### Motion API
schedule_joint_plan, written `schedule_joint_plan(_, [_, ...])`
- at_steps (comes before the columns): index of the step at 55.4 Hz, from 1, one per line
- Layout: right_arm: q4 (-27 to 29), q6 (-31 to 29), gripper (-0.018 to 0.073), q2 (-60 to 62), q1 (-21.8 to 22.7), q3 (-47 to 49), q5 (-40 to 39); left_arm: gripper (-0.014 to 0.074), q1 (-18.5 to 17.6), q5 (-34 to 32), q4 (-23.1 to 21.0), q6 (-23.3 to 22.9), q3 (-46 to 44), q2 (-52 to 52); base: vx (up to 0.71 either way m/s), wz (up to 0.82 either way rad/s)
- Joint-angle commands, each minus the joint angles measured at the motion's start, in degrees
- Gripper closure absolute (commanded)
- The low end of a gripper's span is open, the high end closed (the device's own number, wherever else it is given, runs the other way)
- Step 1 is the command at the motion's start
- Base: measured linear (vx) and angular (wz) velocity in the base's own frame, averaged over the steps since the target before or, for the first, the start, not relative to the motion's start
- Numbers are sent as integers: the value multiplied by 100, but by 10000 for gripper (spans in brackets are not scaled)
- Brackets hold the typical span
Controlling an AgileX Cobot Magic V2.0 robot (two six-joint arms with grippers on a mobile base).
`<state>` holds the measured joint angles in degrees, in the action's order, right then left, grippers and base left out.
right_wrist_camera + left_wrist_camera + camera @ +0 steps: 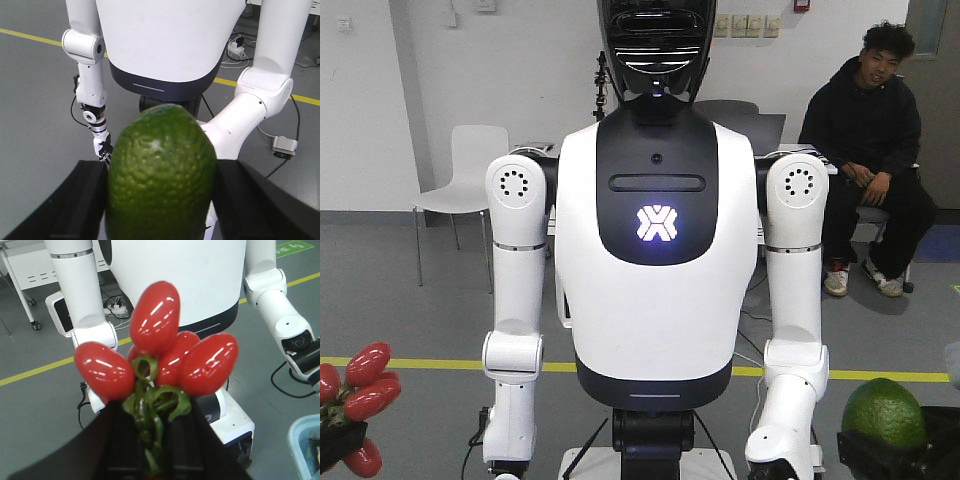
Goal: Pick snacks and fruit into basket
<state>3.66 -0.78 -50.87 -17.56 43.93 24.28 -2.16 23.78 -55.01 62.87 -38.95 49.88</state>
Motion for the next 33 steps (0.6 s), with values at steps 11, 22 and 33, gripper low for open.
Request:
schedule_joint_plan(11, [-26,-4,568,67,10,186,-530,602,-11,-233,-187,2,-138,-47,0,0])
schedule_joint_plan(22, [-26,-4,568,67,10,186,-530,602,-11,-233,-187,2,-138,-47,0,0])
schedule_joint_plan(33, [-26,-4,568,67,10,186,-530,602,-11,-233,-187,2,-138,-47,0,0])
